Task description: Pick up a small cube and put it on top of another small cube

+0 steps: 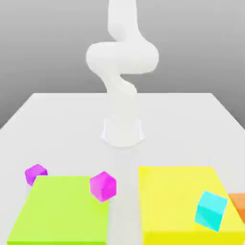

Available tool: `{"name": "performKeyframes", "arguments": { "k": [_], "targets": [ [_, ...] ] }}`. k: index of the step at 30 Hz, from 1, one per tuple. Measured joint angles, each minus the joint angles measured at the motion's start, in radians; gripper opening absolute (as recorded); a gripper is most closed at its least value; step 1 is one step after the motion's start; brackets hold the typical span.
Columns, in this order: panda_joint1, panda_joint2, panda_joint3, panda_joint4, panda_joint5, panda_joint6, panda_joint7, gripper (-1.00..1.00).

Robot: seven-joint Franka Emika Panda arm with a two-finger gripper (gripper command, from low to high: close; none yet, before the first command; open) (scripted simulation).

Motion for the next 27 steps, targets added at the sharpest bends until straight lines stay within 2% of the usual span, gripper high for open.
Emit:
{"name": "performKeyframes", "arguments": {
  "k": [11, 17, 22, 27],
  "targets": [
    [0.236, 0.406, 0.01, -0.02, 0.058, 0.131, -0.392, 0.0],
    [0.329, 0.623, 0.061, -0.031, 0.064, 0.202, -0.586, 0.0],
    [0.409, 0.803, 0.097, -0.04, 0.025, 0.262, -0.715, 0.0],
    [0.461, 0.985, 0.129, -0.049, -0.069, 0.321, -0.805, 0.0]
  ]
}}
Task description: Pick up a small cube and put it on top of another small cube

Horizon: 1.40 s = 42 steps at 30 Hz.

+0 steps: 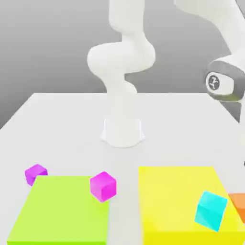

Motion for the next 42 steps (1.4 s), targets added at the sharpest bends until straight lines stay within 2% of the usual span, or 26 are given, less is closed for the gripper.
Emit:
{"name": "performKeyframes", "arguments": {
  "k": [4, 5, 12, 16, 19, 25, 29, 38, 42],
  "targets": [
    [0.032, 0.145, -0.021, 0.021, -0.045, 0.1, 0.004, 0.0],
    [0.039, 0.181, -0.029, 0.027, -0.052, 0.129, 0.009, -1.0],
    [0.04, 0.189, -0.03, 0.029, -0.055, 0.134, 0.011, -1.0],
    [0.025, 0.07, -0.009, 0.005, -0.026, 0.038, -0.011, -1.0],
    [0.041, 0.055, -0.041, 0.024, -0.089, 0.037, -0.002, -1.0],
    [0.097, 0.08, -0.17, 0.109, -0.271, 0.075, 0.098, -1.0],
    [0.083, 0.045, -0.287, 0.146, -0.311, 0.062, 0.219, -1.0],
    [-0.064, -0.159, -0.374, -0.041, -0.114, -0.016, 0.2, -1.0],
    [-0.147, -0.266, -0.405, -0.139, -0.065, -0.062, 0.207, -1.0]
  ]
}}
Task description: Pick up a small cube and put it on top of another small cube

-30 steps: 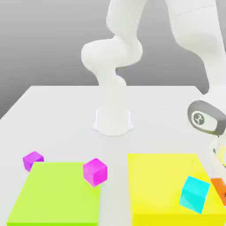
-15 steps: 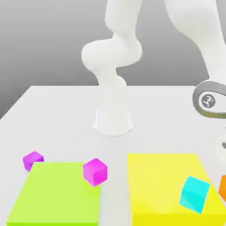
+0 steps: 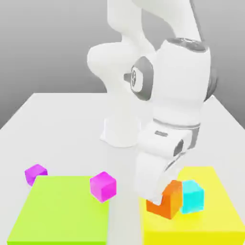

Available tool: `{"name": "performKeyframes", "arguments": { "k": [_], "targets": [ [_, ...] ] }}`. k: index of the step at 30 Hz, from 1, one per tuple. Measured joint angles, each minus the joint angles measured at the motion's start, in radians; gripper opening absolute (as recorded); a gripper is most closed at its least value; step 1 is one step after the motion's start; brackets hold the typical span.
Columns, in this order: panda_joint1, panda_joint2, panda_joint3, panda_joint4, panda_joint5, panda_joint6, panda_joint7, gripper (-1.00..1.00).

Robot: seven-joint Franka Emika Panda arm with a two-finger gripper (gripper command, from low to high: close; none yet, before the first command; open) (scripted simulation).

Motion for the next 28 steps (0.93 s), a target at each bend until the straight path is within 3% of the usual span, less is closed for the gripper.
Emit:
{"name": "performKeyframes", "arguments": {
  "k": [10, 16, 17, 23, 28],
  "targets": [
    [-0.162, -0.293, -0.064, -0.235, -0.029, -0.126, 0.133, -1.0],
    [-0.156, -0.148, -0.092, -0.285, 0.026, 0.055, 0.116, -1.0],
    [-0.154, -0.129, -0.094, -0.288, 0.033, 0.077, 0.112, 1.0],
    [-0.153, -0.119, -0.095, -0.29, 0.037, 0.089, 0.108, 1.0],
    [-0.178, -0.255, -0.072, -0.267, -0.014, -0.066, 0.147, 1.0]
  ]
}}
